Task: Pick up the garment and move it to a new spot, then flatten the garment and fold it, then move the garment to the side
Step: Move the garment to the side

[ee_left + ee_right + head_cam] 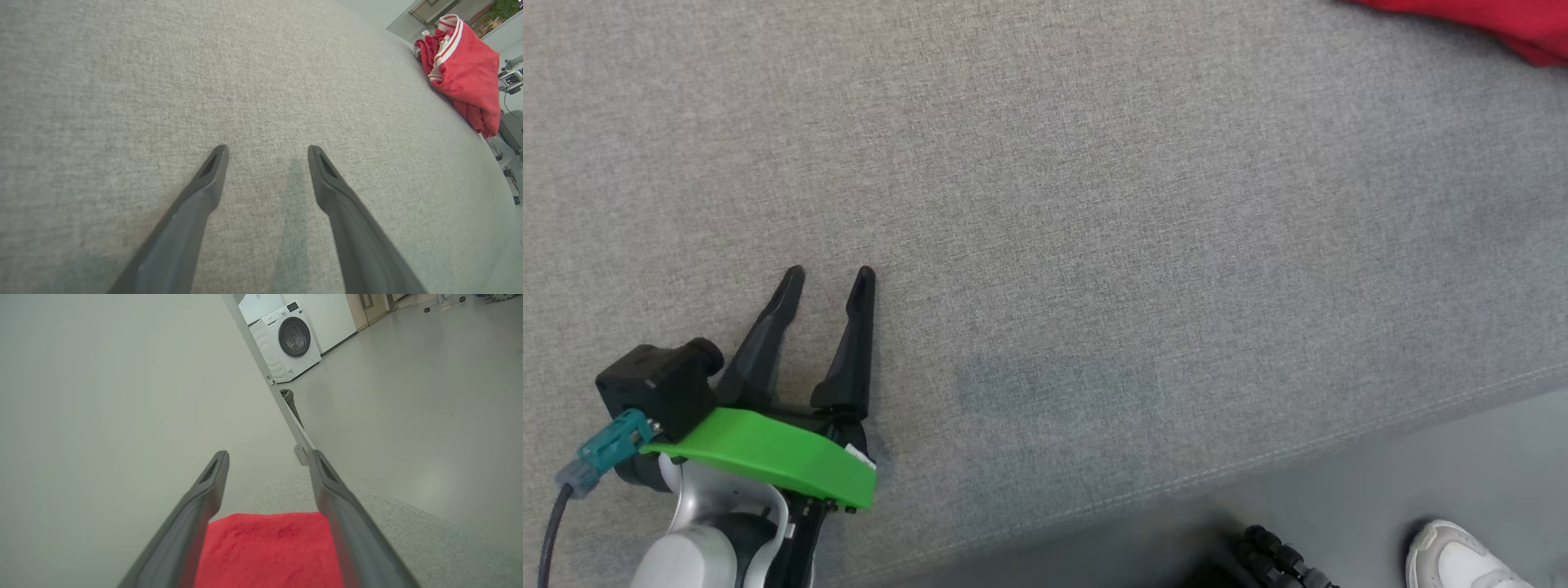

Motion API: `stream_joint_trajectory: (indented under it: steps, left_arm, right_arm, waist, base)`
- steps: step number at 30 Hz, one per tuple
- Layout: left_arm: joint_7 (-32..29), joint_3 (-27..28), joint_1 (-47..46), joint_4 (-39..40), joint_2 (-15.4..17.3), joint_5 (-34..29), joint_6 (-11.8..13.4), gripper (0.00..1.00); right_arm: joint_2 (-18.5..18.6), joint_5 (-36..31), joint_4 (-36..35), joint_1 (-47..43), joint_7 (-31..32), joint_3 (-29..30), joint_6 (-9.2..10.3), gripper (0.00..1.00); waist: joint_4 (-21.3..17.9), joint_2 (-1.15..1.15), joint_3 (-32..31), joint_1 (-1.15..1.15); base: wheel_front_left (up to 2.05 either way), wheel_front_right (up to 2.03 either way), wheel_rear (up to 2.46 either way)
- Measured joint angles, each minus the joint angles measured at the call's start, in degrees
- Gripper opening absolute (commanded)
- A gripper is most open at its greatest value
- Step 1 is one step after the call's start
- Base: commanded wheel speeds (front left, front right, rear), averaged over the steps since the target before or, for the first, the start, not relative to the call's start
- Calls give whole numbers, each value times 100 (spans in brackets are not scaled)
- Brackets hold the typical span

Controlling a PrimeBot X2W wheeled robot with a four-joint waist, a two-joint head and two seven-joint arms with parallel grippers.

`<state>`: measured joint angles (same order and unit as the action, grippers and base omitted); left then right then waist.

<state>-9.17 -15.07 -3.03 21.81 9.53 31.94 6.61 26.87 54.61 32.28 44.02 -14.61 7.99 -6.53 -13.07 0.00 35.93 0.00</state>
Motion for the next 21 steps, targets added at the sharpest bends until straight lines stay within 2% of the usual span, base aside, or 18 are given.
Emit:
stream_joint_trajectory:
  steps: [3, 11, 21]
  left_arm:
    - [86, -49, -41, -235, -115, 62, -36, 100]
    - [354, -140, -49, -719, -337, 267, -176, 100]
    - [876, 19, -44, -1323, -315, 204, -286, 100]
  right_arm:
    - [-107, -260, -280, -274, 0, 101, 0, 100]
    - [-41, -1094, -888, -914, 0, 331, -1, 100]
    - [-177, -2172, -1670, -1857, 0, 93, 5, 100]
  waist:
    - [44, 0, -155, 0]
    - [238, 0, -592, 0]
    - [791, 0, -1319, 0]
  base:
    - [0, 0, 0]
    - [0, 0, 0]
    - [0, 0, 0]
